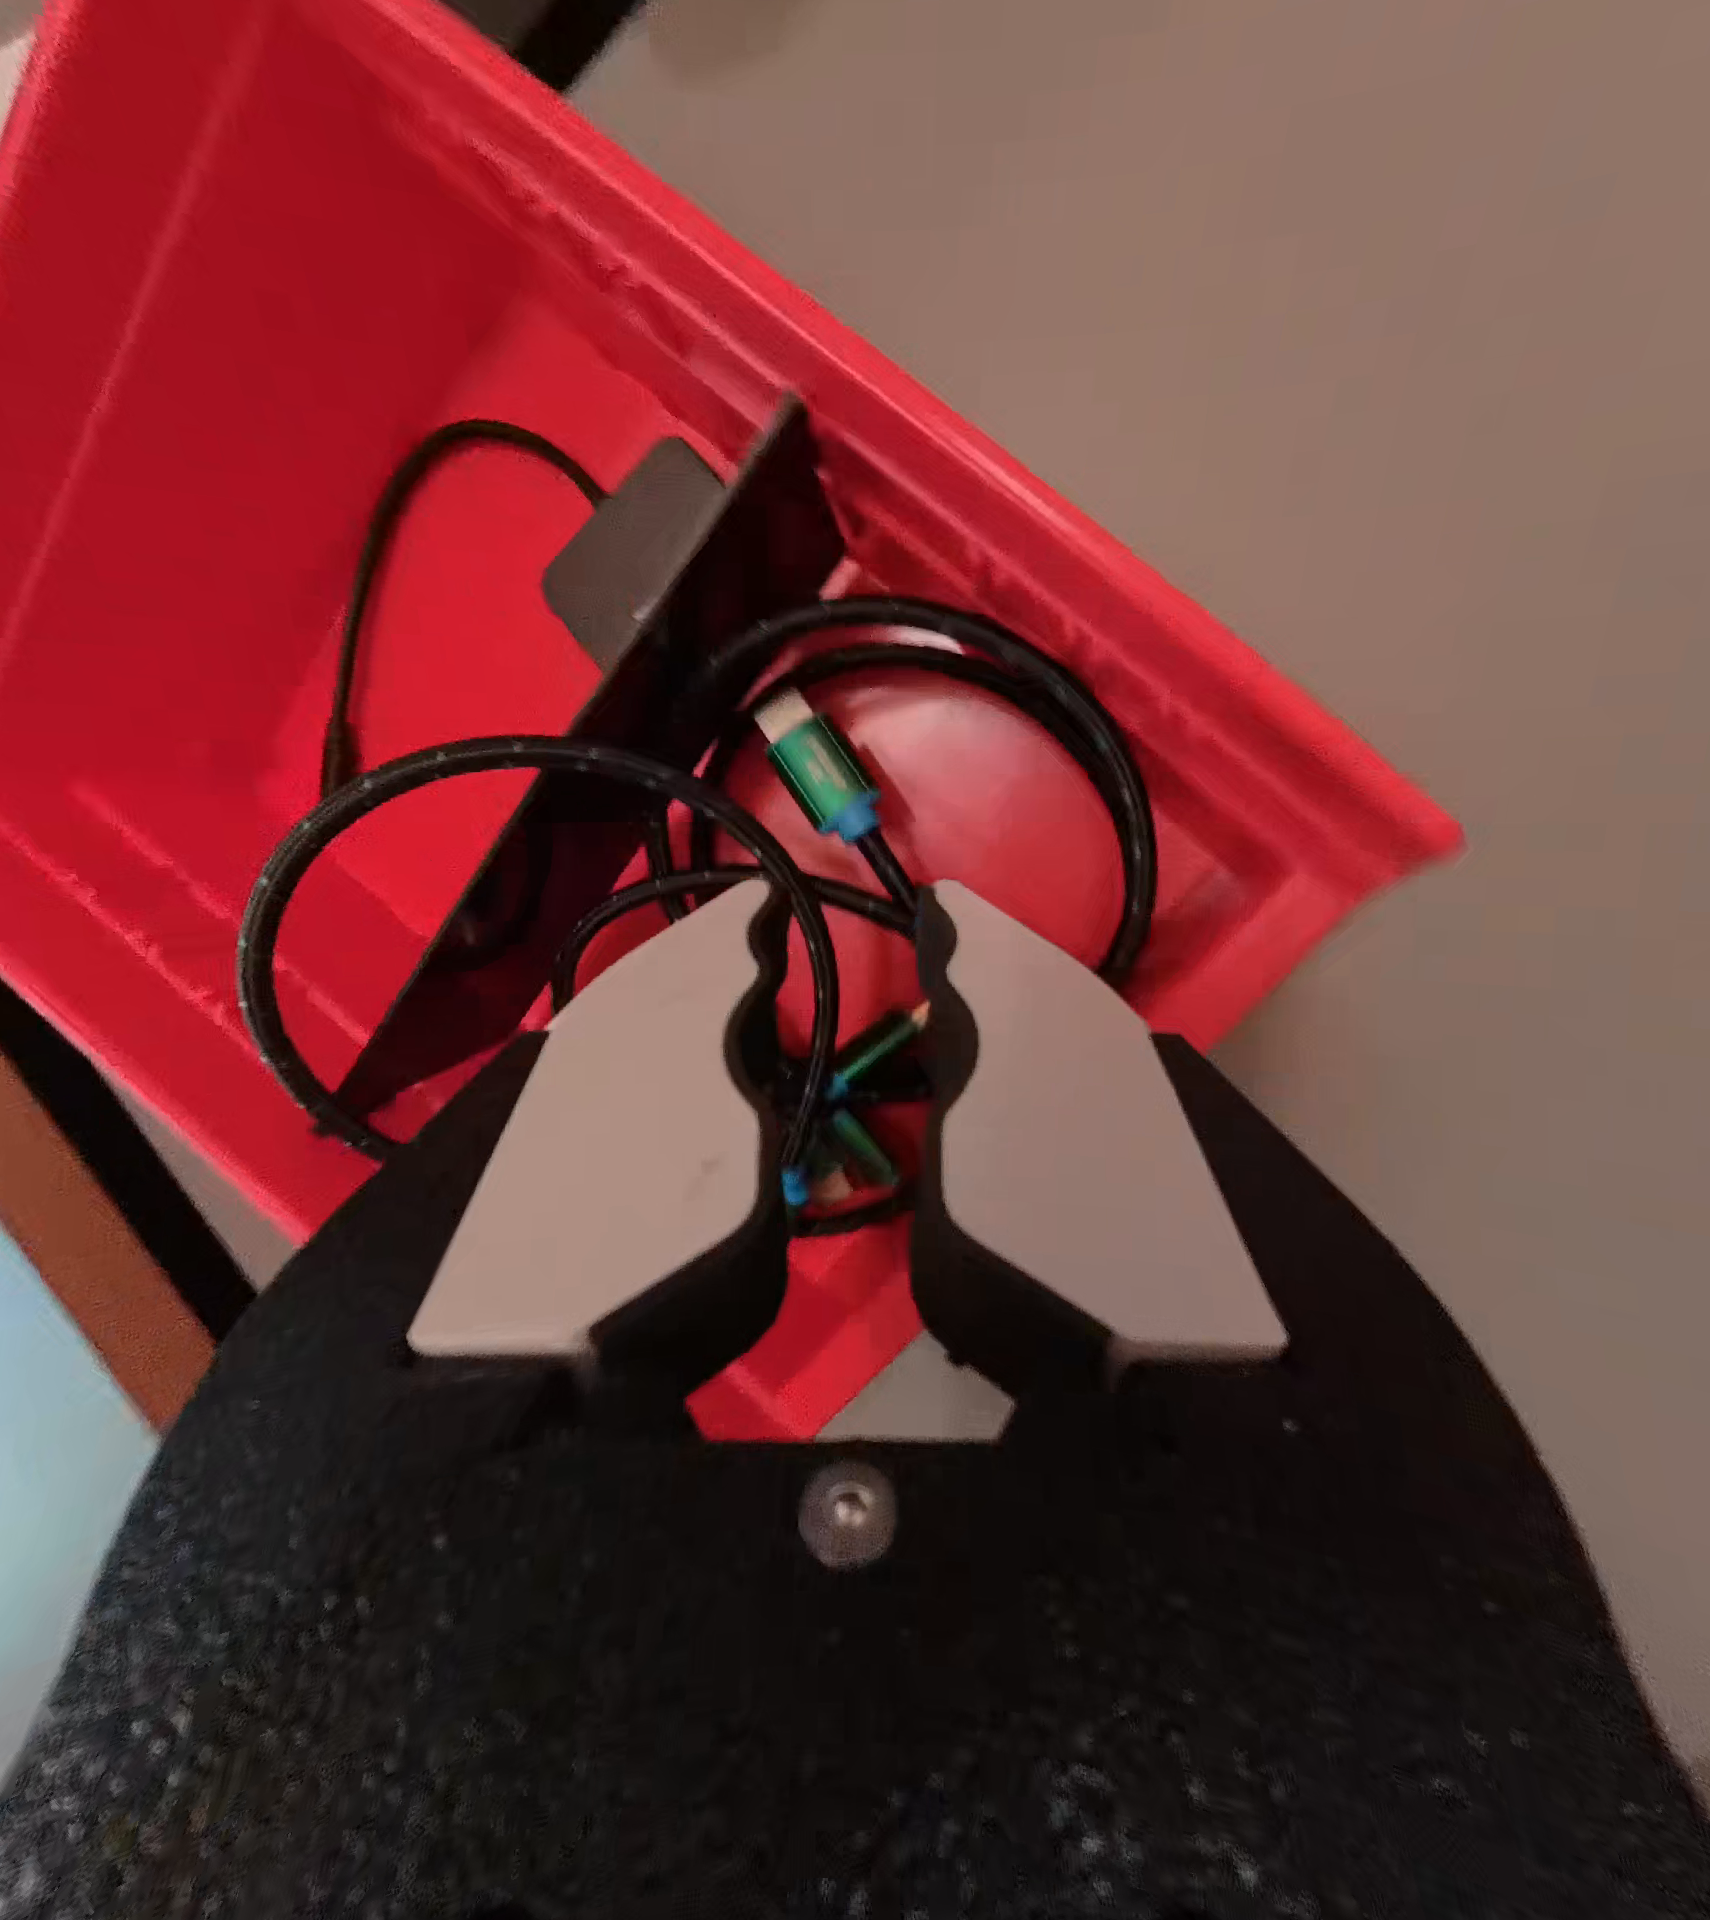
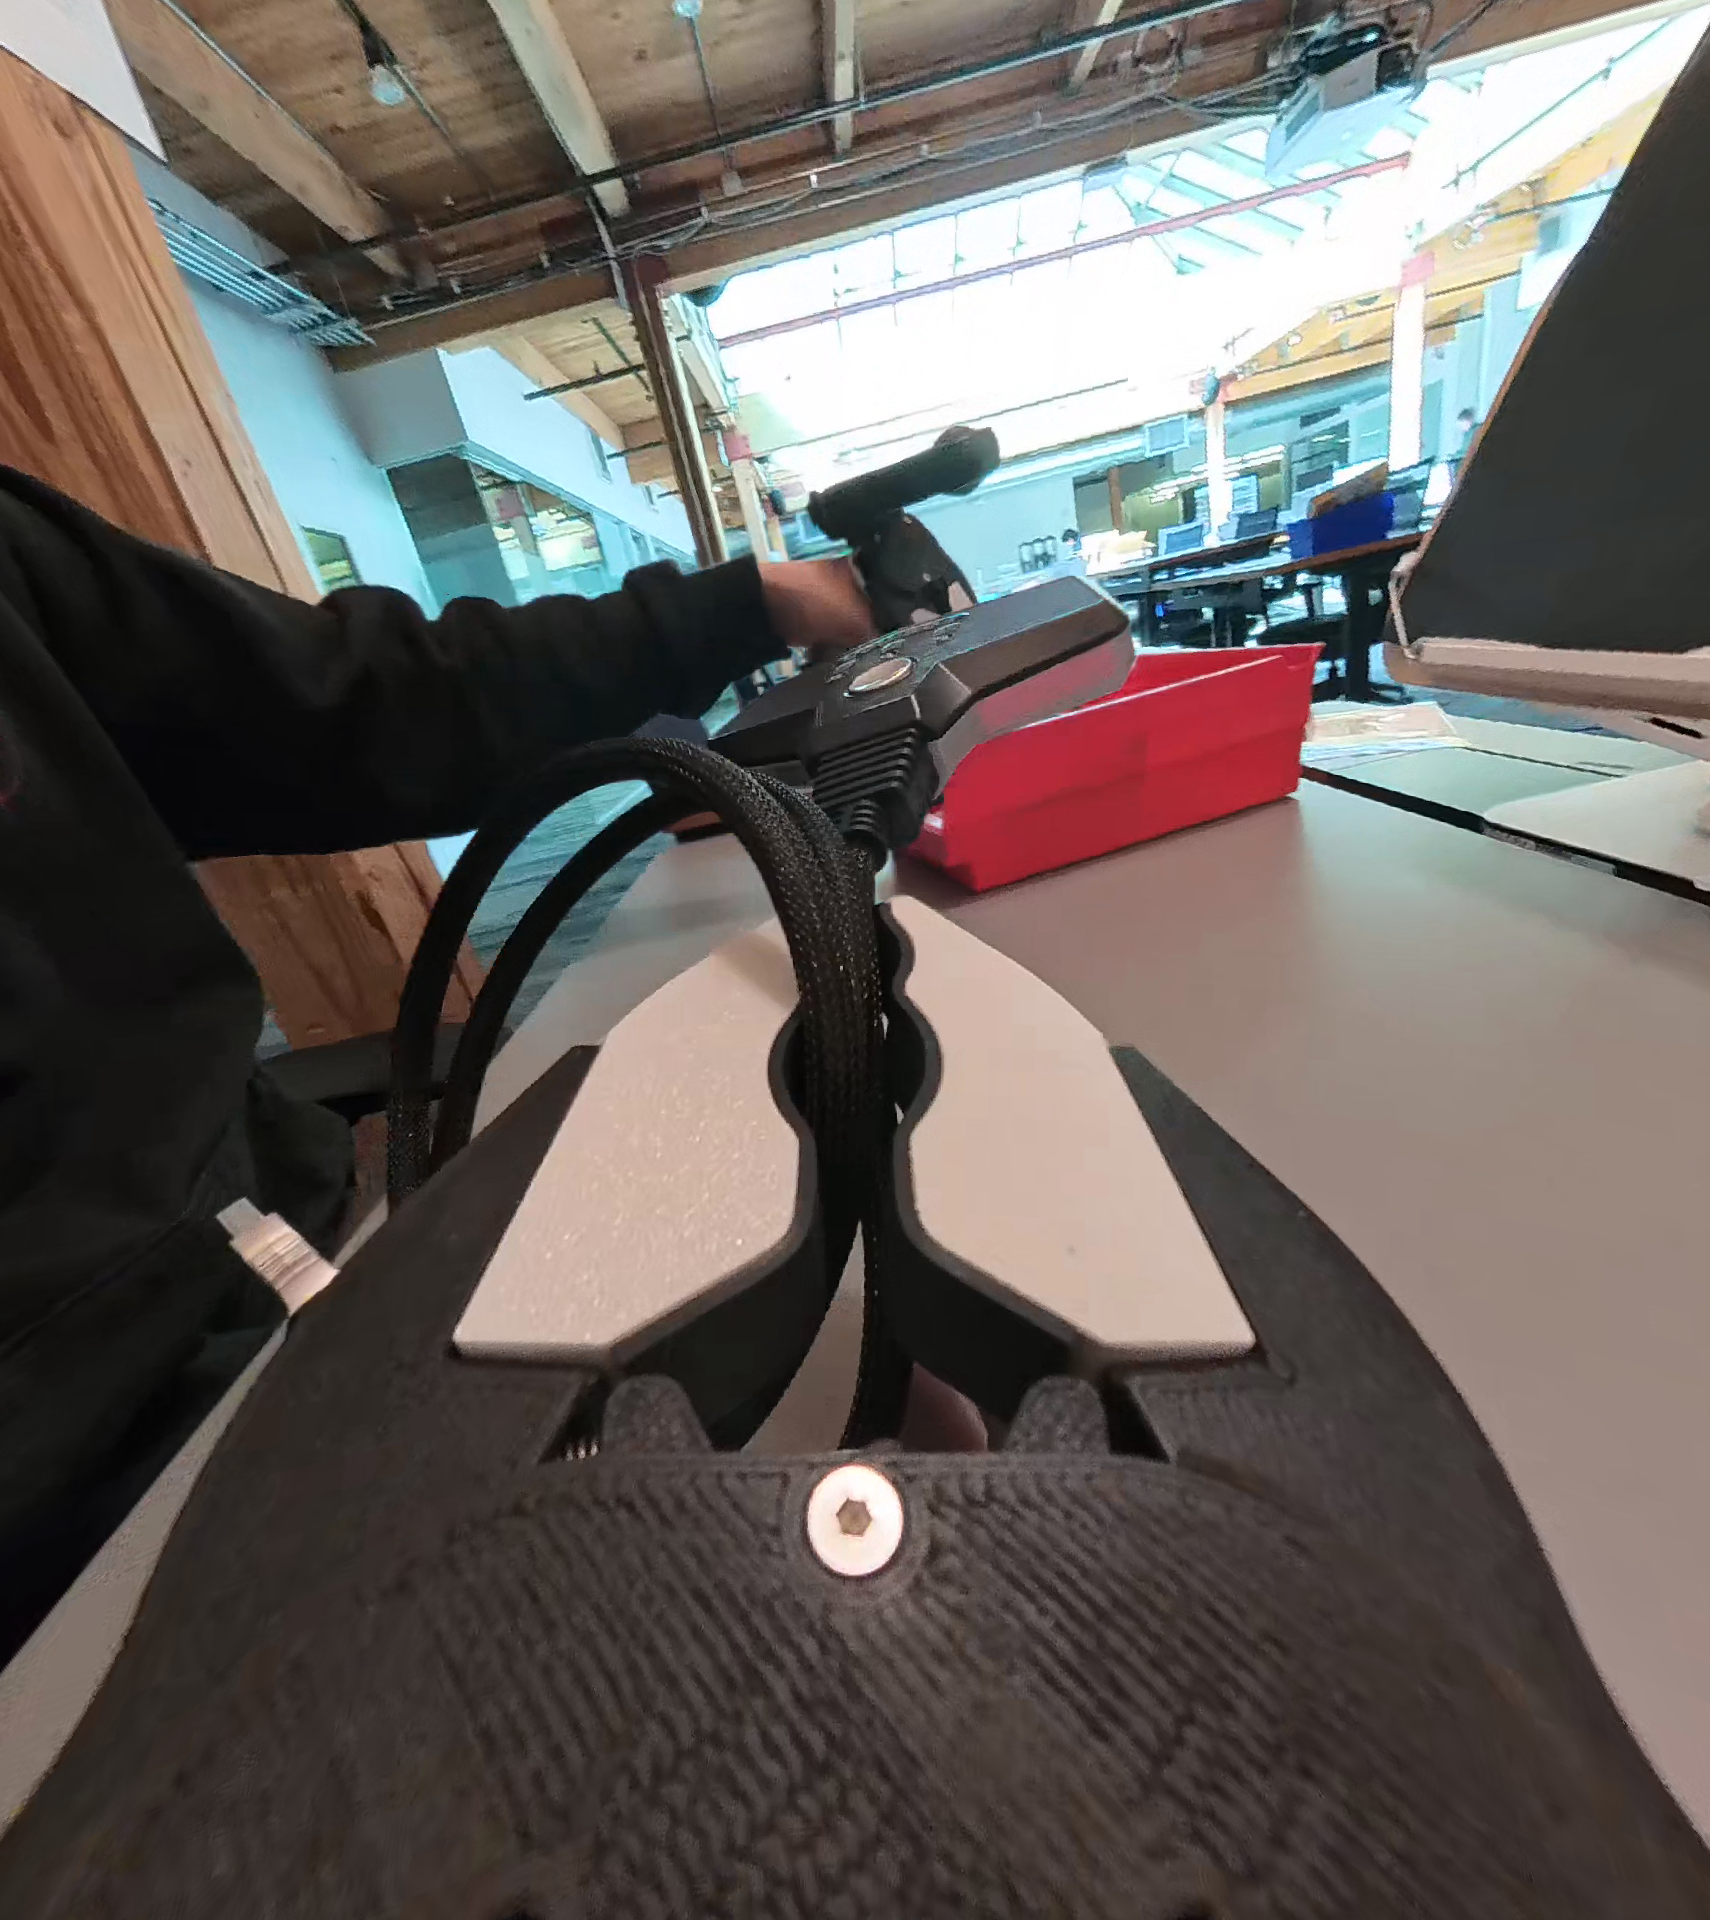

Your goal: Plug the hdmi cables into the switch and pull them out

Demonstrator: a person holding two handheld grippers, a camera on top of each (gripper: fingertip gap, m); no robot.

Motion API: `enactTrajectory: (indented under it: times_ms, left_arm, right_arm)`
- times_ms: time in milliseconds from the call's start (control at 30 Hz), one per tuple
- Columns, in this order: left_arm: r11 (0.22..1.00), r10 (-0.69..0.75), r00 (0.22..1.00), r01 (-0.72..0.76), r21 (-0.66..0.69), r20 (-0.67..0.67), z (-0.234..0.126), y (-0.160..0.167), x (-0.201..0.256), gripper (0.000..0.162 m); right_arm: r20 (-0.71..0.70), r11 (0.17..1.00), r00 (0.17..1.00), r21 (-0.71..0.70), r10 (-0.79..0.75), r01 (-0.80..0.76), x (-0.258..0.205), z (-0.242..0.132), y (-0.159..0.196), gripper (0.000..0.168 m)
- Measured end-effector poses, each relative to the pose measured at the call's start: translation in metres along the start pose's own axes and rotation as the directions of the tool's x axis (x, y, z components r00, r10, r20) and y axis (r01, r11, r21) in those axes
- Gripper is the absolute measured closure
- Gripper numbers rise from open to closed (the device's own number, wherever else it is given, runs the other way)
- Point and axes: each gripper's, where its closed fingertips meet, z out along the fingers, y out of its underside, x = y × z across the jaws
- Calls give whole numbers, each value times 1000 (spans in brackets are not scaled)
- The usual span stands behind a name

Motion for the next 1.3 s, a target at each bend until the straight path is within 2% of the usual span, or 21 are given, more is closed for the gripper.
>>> enactTrajectory:
  times_ms: [33,100,233,300,433,533,600,733,933,1100,1300]
  left_arm:
    - [998,-62,998,62,7,2,5,-3,-2,141]
    - [990,-125,991,122,-67,-45,14,3,5,132]
    - [952,-183,982,165,-259,-44,23,29,17,132]
    - [918,-258,965,229,-324,-48,26,39,21,131]
    - [849,-448,888,387,-359,-104,37,41,27,126]
    - [821,-505,854,429,-377,-128,48,42,28,131]
    - [820,-519,842,441,-365,-149,56,39,30,141]
    - [836,-501,846,420,-353,-182,49,40,29,145]
    - [900,-430,866,387,-202,-255,-7,27,19,148]
    - [946,-323,917,306,-105,-234,-56,32,16,150]
    - [950,-301,951,306,61,-70,-96,23,-13,150]
  right_arm:
    - [-14,1000,1000,2,-1,1,2,-2,1,162]
    - [-35,1000,999,8,-1,1,3,-5,2,162]
    - [-43,1000,999,20,-17,18,1,-10,1,162]
    - [-40,1000,999,20,-10,11,1,-10,2,162]
    - [-36,1000,999,18,-16,16,0,-9,2,161]
    - [-34,1000,999,21,-18,18,0,-9,1,162]
    - [-33,999,999,29,-20,21,-1,-9,0,162]
    - [-40,999,999,31,-26,27,0,-12,0,161]
    - [-34,998,999,55,-31,33,-2,-15,-5,162]
    - [-20,998,999,48,-43,44,-5,-13,-4,161]
    - [-15,997,999,49,-52,53,-7,-13,-4,161]
